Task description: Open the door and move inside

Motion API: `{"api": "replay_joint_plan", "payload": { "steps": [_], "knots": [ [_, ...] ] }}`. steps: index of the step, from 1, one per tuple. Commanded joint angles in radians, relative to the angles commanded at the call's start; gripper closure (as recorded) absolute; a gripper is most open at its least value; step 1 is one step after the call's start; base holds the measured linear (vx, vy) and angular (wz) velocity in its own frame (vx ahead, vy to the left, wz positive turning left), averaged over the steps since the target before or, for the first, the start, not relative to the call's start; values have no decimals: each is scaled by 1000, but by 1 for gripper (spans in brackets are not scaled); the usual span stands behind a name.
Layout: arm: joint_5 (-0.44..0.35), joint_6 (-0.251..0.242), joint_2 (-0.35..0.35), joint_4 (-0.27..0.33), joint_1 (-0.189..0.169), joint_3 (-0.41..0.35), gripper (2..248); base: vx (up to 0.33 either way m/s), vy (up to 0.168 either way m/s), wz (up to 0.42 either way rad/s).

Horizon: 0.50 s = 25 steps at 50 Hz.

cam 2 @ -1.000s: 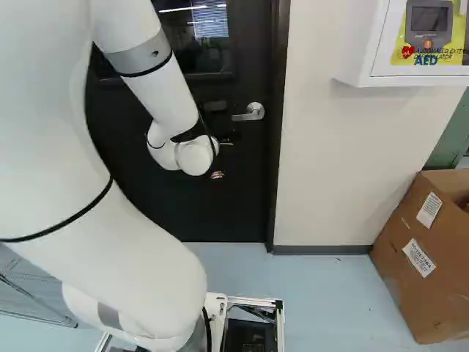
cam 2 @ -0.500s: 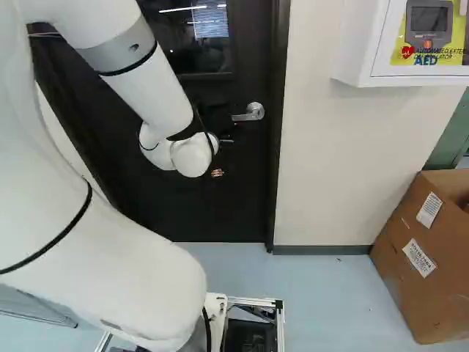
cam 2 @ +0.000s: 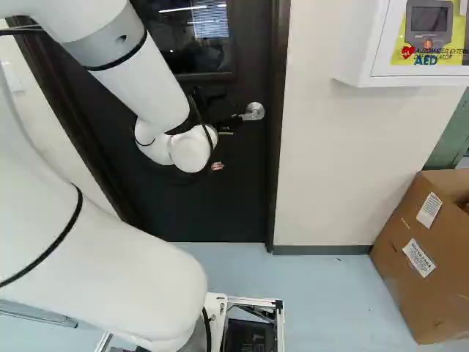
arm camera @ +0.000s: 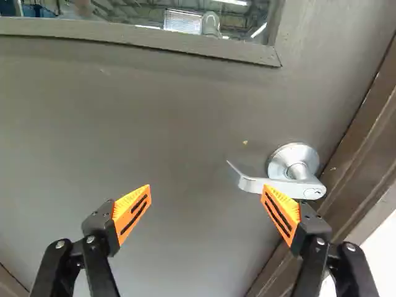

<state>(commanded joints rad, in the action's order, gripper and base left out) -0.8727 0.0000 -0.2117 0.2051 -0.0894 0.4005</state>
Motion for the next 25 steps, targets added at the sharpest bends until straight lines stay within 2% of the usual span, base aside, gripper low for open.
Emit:
{"api": "replay_joint_plan", "payload": {
  "steps": [25],
  "knots": [
    [0, 0, 44, 0, 0, 96, 3, 0, 0, 0]
  ]
}}
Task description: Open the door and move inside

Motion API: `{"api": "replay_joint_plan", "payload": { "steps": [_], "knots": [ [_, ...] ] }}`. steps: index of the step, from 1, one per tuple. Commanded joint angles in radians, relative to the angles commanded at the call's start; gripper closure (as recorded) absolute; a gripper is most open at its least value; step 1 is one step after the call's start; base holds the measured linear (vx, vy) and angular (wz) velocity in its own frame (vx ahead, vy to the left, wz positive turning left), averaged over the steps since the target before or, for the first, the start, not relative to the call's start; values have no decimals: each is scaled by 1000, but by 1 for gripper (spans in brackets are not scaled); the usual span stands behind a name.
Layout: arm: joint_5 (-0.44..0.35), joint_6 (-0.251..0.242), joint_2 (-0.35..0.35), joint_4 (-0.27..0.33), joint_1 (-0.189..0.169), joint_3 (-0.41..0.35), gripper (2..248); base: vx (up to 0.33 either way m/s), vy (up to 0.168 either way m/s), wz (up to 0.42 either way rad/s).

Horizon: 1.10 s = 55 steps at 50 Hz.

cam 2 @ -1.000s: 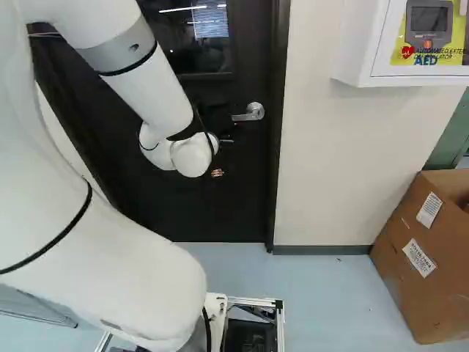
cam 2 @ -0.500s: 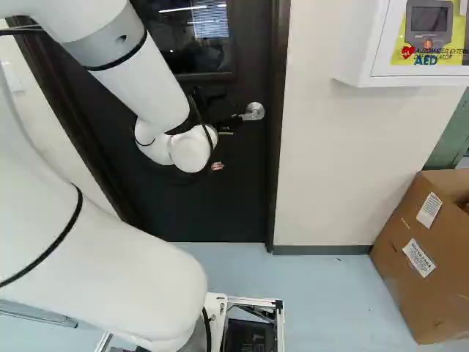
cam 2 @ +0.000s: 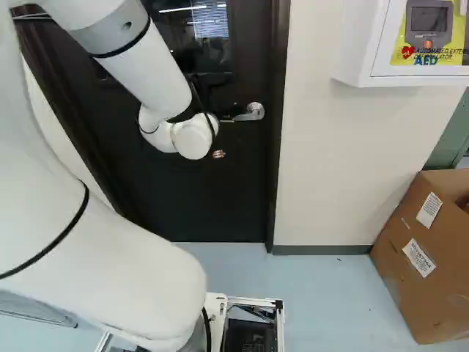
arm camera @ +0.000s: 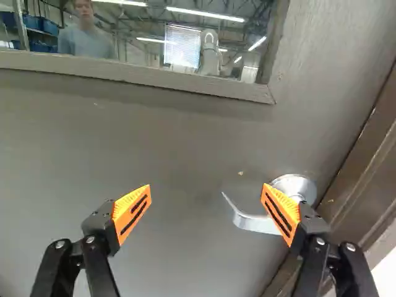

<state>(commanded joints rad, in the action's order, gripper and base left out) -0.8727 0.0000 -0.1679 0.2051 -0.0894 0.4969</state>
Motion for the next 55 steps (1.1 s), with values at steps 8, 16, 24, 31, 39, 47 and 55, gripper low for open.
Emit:
{"api": "replay_joint_plan", "payload": {
  "steps": [8, 16, 24, 31, 39, 47, 55],
  "knots": [
    [0, 0, 27, 0, -6, 34, 3, 0, 0, 0],
    [0, 0, 59, 0, -9, 59, 3, 0, 0, 0],
    [0, 0, 83, 0, -9, 65, 3, 0, 0, 0],
    [0, 0, 96, 0, -9, 63, 3, 0, 0, 0],
    [0, 0, 110, 0, -9, 58, 3, 0, 0, 0],
    [0, 0, 125, 0, -9, 53, 3, 0, 0, 0],
    [0, 0, 139, 0, -9, 49, 3, 0, 0, 0]
  ]
}}
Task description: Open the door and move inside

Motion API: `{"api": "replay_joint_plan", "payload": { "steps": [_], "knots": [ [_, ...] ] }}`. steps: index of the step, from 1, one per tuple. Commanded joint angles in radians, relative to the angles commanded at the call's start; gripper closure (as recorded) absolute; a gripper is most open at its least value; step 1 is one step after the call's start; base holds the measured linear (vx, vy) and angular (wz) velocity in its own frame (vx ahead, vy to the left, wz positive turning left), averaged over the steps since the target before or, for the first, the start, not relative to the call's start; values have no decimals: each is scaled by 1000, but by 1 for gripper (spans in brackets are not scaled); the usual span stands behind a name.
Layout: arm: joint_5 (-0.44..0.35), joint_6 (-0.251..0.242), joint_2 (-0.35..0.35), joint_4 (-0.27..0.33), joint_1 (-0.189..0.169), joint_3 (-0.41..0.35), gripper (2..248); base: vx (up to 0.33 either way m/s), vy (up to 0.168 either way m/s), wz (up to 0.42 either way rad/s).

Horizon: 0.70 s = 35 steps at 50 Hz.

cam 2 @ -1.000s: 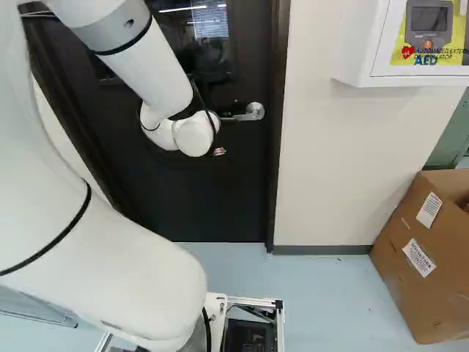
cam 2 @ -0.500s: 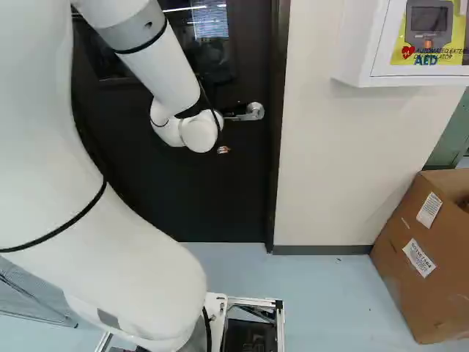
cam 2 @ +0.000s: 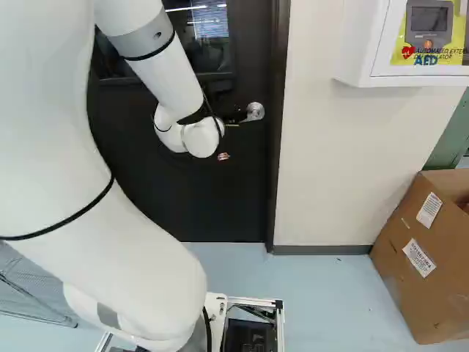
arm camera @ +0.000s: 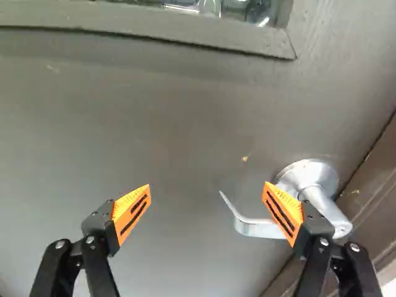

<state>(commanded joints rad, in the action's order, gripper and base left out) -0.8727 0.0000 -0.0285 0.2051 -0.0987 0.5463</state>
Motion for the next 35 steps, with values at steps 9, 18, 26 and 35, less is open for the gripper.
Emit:
{"api": "replay_joint_plan", "payload": {
  "steps": [9, 18, 26, 35],
  "knots": [
    [0, 0, 17, 0, 0, -4, 3, 0, 0, 0],
    [0, 0, 37, 0, 0, -5, 3, 0, 0, 0],
    [0, 0, 68, 0, -2, 6, 3, 0, 0, 0],
    [0, 0, 104, 0, -5, 22, 3, -2, 0, 1]
  ]
}}
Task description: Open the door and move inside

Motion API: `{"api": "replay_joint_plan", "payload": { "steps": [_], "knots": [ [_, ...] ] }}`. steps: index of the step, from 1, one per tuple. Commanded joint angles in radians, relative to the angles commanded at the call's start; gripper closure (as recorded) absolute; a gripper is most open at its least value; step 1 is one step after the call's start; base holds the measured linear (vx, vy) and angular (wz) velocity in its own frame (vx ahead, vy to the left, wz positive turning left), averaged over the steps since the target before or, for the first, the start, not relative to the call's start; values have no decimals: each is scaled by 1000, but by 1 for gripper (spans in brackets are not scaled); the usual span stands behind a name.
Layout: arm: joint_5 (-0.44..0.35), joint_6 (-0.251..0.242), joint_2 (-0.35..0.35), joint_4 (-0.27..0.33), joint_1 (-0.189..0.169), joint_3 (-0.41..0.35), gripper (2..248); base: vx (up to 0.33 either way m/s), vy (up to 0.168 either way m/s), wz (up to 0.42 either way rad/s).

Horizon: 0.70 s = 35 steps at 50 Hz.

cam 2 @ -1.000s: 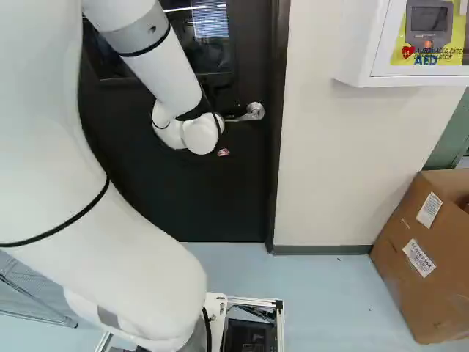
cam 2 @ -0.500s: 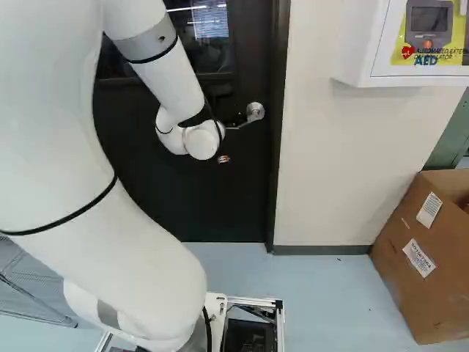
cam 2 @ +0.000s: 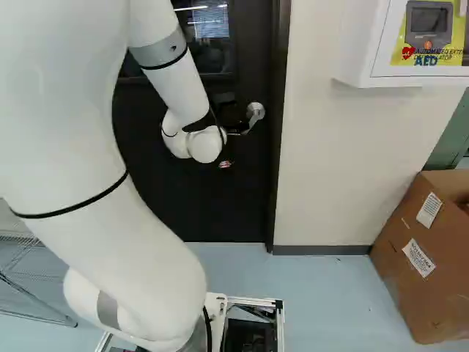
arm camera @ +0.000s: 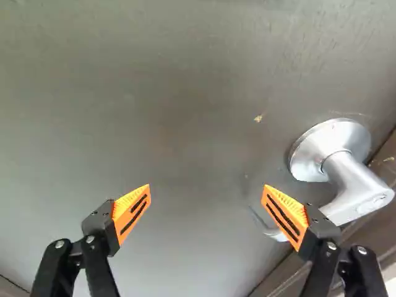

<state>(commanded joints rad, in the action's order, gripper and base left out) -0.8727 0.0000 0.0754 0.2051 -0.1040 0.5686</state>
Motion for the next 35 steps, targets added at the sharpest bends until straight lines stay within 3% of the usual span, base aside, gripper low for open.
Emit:
{"api": "replay_joint_plan", "payload": {
  "steps": [20, 35],
  "knots": [
    [0, 0, 75, 0, 0, 31, 3, 2, 0, -1],
    [0, 0, 163, 0, 31, 92, 3, 0, 0, 0]
  ]
}}
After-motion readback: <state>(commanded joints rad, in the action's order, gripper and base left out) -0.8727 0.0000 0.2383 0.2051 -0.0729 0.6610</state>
